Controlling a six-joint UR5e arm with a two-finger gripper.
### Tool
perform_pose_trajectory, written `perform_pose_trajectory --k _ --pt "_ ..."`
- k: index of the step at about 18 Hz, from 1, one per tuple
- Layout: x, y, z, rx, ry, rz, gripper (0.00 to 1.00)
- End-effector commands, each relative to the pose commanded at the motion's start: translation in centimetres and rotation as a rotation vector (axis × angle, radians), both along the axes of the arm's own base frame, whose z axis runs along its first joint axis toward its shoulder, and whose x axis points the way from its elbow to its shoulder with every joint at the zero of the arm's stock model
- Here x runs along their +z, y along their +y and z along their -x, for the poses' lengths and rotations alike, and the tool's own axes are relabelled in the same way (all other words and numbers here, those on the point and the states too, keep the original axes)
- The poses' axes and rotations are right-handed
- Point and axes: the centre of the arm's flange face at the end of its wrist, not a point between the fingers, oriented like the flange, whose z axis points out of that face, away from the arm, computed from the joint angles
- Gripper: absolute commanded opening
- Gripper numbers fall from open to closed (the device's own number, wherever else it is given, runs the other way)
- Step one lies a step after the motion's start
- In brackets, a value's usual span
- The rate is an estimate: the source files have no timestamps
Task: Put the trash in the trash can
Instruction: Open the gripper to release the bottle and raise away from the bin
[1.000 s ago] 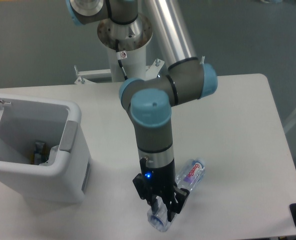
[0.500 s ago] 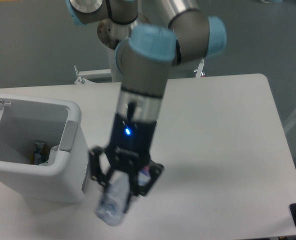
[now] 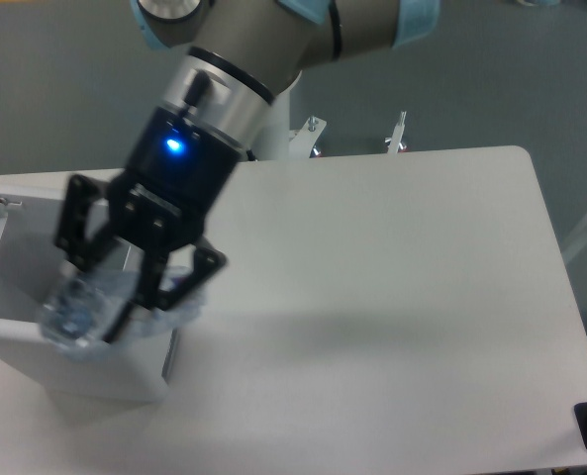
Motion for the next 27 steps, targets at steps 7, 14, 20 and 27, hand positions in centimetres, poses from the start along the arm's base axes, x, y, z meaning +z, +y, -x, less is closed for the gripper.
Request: perform_pose_trajectory --k 7,14,20,27 --pt "-1.9 0.2 -4.5 -0.068 -0.014 0.03 1.0" --pt "-7.2 -0.9 -2.0 -0.06 -0.009 0.085 1.0" --pt "-8.3 -7.7 13.1 0.189 -0.009 0.096 1.0" --pt "-14.9 -18.3 27.1 0.395 0.146 0.214 1.0"
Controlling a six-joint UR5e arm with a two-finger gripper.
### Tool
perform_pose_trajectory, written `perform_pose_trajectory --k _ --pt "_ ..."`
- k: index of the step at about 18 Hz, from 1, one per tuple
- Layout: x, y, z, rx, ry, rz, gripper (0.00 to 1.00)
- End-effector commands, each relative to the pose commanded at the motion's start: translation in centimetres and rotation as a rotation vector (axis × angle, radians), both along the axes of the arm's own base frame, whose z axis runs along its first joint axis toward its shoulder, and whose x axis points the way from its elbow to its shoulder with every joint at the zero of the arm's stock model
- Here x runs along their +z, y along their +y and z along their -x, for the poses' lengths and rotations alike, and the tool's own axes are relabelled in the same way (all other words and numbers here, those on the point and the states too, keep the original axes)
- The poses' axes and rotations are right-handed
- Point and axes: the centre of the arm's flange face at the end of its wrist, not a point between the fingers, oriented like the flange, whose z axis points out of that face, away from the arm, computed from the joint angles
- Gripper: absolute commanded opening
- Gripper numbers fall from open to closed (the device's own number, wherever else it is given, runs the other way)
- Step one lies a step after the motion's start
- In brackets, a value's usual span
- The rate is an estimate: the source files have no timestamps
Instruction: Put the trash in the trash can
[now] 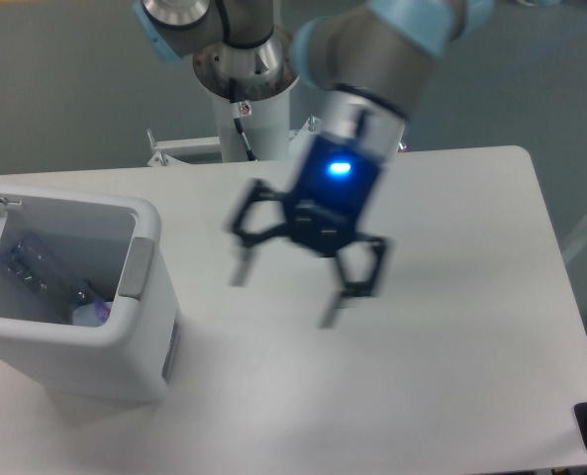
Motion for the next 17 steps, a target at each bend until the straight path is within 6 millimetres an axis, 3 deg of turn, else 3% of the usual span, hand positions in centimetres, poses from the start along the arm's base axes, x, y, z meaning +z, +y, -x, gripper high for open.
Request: perform_pose_trajectory --k 3,7,10,15,17 --pt "-4.9 -2.9 2.1 -0.022 0.126 0.162 1.0" --pt "-6.1 -6.3 4.6 -0.045 0.223 0.234 1.0" --pt "-7.9 -8.6 6.6 -0.038 0.325 0.469 1.0" --pt "-9.7 -9.2 6.4 -0.036 0.296 0.666 1.0" --pt "-10.2 -7.5 5.6 -0.066 0.305 0.742 1.0"
